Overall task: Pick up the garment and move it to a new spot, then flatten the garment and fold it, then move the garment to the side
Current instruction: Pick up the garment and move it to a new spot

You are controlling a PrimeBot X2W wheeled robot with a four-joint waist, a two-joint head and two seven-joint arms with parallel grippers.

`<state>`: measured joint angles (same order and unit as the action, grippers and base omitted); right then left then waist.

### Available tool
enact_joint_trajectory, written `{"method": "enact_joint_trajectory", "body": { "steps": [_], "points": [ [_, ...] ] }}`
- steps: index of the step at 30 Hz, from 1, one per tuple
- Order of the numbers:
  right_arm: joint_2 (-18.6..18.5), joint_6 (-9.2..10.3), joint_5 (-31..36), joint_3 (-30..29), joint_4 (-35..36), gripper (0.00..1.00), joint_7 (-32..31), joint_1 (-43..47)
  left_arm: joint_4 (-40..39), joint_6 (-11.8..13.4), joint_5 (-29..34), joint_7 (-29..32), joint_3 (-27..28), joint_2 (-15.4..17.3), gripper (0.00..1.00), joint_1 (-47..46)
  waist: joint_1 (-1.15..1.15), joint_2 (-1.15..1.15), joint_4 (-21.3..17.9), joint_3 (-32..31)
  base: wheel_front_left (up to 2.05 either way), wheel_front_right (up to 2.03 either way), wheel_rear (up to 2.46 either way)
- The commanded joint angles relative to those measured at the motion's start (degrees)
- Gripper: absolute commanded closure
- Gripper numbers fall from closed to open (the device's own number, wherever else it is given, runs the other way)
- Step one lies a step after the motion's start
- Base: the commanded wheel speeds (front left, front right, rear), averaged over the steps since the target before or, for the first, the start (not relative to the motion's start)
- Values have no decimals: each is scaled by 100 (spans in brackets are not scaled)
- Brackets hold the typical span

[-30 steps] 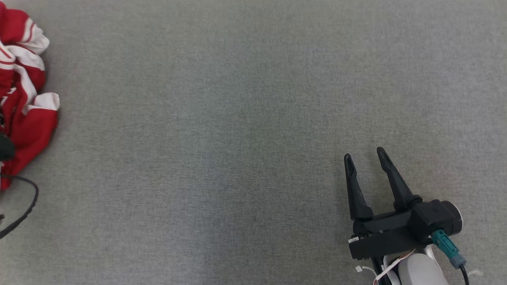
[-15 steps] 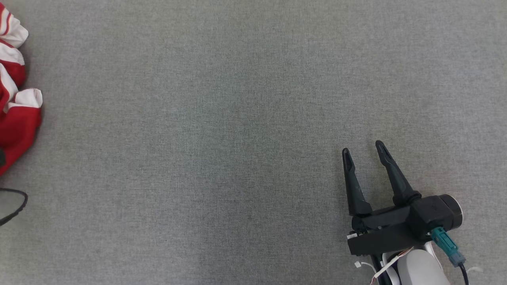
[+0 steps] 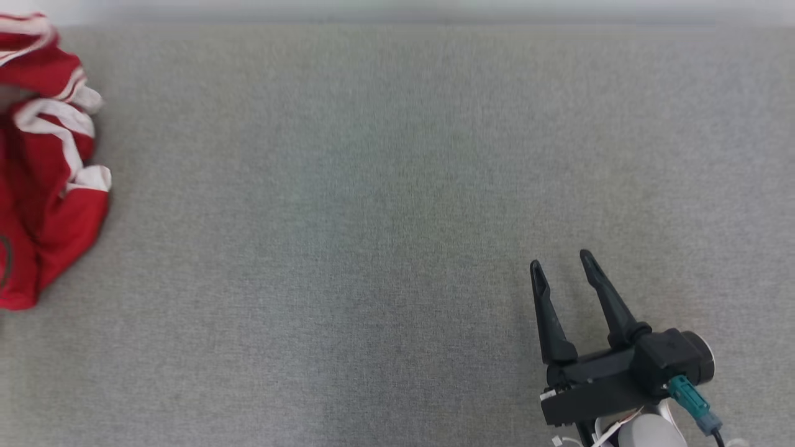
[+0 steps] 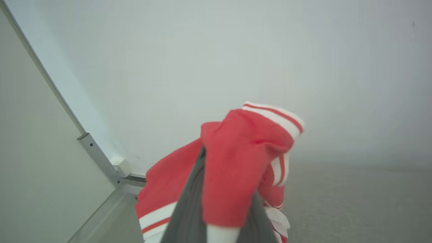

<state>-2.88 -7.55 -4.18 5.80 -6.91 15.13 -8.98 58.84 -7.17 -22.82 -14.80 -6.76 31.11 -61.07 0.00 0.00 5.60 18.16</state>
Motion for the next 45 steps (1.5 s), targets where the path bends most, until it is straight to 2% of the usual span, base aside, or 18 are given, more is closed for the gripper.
{"method": "enact_joint_trajectory", "body": {
  "steps": [1,5,10,19,25,26,27,32,35,38,45],
  "points": [
    [1,12,-71,28,-25,0,5,98,-258,-24,70,-44,-18,58,100,-115,0,0,14,-288,0,0,0],
    [1,12,-163,72,-47,0,5,181,-1104,-24,83,-42,-61,81,100,-188,0,0,-60,-498,0,0,0],
    [1,12,-274,124,-37,0,5,228,-1952,-27,-24,-42,-329,-93,100,-306,0,0,-234,-653,0,0,0],
    [1,12,-544,227,-9,0,5,222,-3203,-21,-255,175,-981,-343,100,-494,0,0,-978,-764,0,0,0],
    [2,12,-632,218,19,0,5,276,-3852,-21,-472,292,-1265,-667,100,-252,0,0,-1419,-807,0,0,0],
    [2,12,-639,203,34,0,5,306,-4098,6,-552,296,-1352,-848,100,-116,0,0,-1553,-802,0,0,0],
    [2,12,-639,203,34,0,5,306,-4098,6,-552,296,-1352,-848,100,-116,0,0,-1553,-802,0,0,0],
    [2,12,-680,129,68,0,4,276,-4579,96,-645,349,-1671,-1251,100,396,0,0,-1783,-707,0,0,0],
    [4,12,-690,124,92,0,4,273,-4679,86,-601,414,-2007,-1420,100,785,0,0,-1841,-656,0,0,0],
    [5,12,-742,142,78,0,4,235,-4445,67,-655,426,-2325,-1554,100,1274,0,0,-1894,-591,0,0,0],
    [3,12,-810,154,36,0,4,124,-3550,22,-727,340,-2837,-1658,100,1974,0,0,-1920,-500,0,0,0]
  ]
}}
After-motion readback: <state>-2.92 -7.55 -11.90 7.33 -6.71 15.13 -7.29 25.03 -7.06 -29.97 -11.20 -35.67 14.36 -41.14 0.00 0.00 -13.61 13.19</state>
